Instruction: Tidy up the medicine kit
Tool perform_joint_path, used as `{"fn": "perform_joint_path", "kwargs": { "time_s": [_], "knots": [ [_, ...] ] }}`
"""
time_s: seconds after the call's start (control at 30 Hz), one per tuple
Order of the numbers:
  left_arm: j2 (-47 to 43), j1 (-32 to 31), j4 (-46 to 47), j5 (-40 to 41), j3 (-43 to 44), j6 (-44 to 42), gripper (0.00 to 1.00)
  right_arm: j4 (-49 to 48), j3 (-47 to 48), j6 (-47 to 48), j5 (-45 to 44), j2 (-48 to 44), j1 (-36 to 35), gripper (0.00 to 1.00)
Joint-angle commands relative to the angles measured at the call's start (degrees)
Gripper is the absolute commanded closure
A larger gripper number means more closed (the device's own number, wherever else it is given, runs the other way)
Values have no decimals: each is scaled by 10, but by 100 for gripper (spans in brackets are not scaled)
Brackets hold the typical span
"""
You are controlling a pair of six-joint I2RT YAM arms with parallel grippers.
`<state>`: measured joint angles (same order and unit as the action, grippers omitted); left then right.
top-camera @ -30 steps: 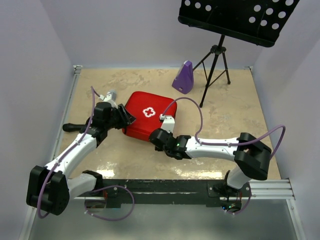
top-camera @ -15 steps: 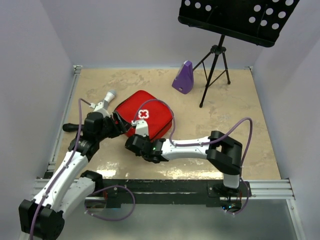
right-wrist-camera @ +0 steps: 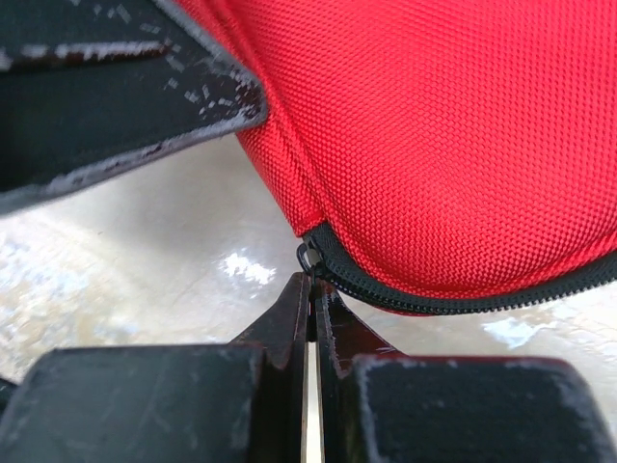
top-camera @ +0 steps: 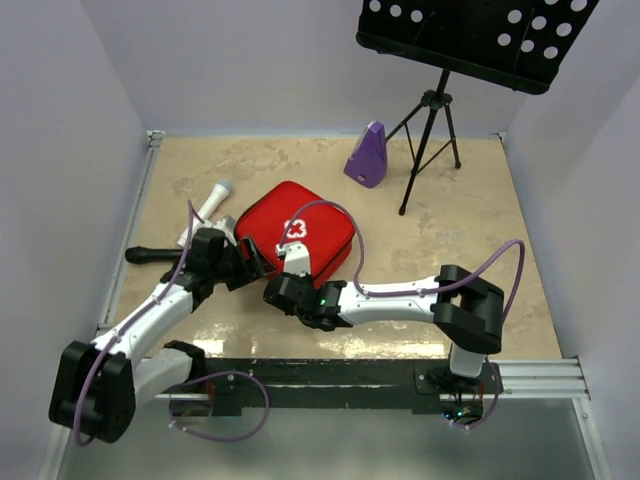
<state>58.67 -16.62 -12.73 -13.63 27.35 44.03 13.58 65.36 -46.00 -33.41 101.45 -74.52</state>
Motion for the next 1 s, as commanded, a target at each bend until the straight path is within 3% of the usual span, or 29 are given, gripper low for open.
{"fn": "perform_joint_path", "kwargs": {
  "time_s": [0.0,0.3,0.43,0.77,0.97],
  "knots": [
    [65,1,79,43,34,7,27,24,-10,-5,17,-25,-24,100],
    [143,9,148,62,72,7,48,48,-82,-28,25,-97,-25,100],
    [162,10,159,62,83,8,51,66,-127,-49,40,-141,-25,100],
    [188,13,152,71,116,-17,50,140,-196,-132,19,-191,3,100],
    [167,12,95,33,133,-25,32,88,-173,-79,24,-151,6,100]
  ]
}}
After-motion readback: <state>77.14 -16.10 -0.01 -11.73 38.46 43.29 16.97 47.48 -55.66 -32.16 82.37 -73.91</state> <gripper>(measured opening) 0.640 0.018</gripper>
